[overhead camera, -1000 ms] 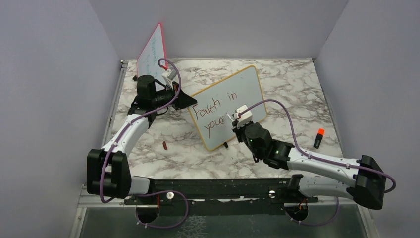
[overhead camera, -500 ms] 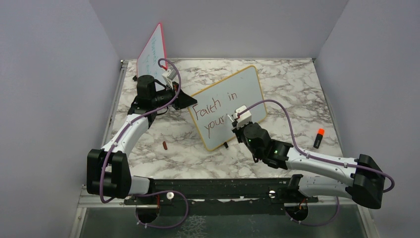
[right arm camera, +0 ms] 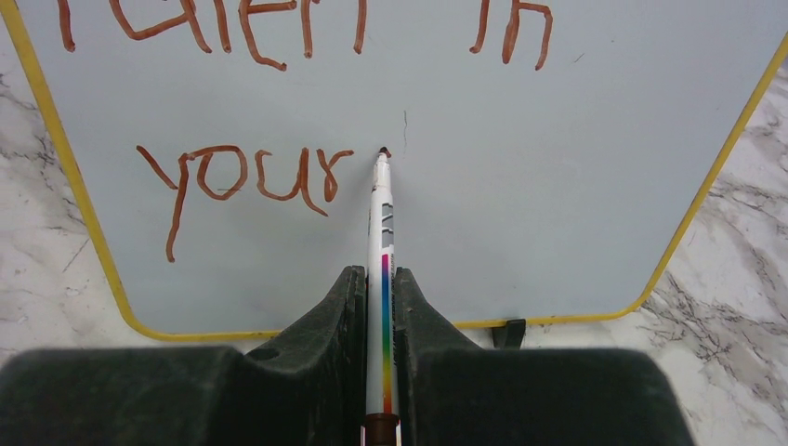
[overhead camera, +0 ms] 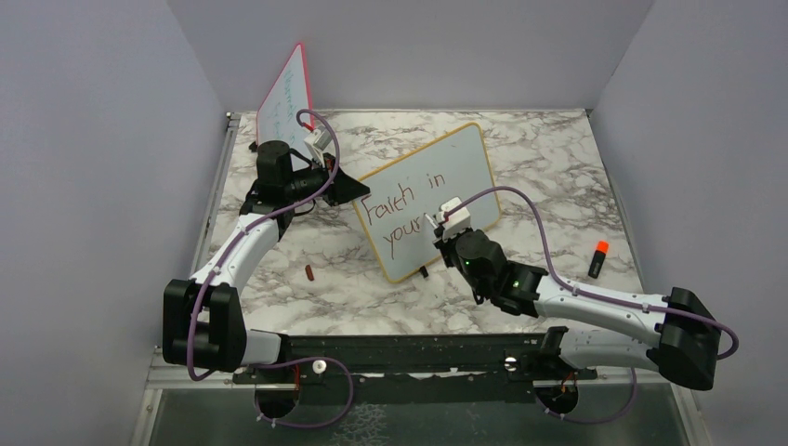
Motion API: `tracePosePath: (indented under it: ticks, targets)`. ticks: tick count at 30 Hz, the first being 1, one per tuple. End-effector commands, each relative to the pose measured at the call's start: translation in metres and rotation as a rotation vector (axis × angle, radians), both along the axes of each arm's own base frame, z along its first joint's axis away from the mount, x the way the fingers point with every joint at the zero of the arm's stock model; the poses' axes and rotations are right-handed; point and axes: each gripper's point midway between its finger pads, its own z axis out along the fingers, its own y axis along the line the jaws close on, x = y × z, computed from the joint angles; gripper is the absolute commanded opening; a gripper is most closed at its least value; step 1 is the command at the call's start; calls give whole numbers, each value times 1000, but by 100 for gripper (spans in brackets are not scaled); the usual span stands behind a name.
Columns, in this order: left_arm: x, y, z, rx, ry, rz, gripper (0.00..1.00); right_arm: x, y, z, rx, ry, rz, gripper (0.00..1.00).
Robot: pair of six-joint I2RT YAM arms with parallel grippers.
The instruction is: Write a sentence on the whiteboard
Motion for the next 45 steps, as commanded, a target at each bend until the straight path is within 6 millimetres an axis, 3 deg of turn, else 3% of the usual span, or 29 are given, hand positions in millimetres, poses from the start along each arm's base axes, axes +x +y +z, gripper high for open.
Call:
tracePosePath:
  ticks: [1, 26, 40, 45]
  targets:
    - [-4, -1, -32, 59, 79, 2, 0, 2, 5, 3, 34, -11, 15, 1]
    - [-3, -2, -32, 60, 81, 2, 0, -12, 6, -13, -1, 59, 77, 1]
    - [-3, -1, -31, 60, 79, 4, 0, -7, -22, -24, -36, 78, -70, 1]
    - [-3, -1, -32, 60, 81, 4, 0, -10, -22, -25, -25, 83, -54, 1]
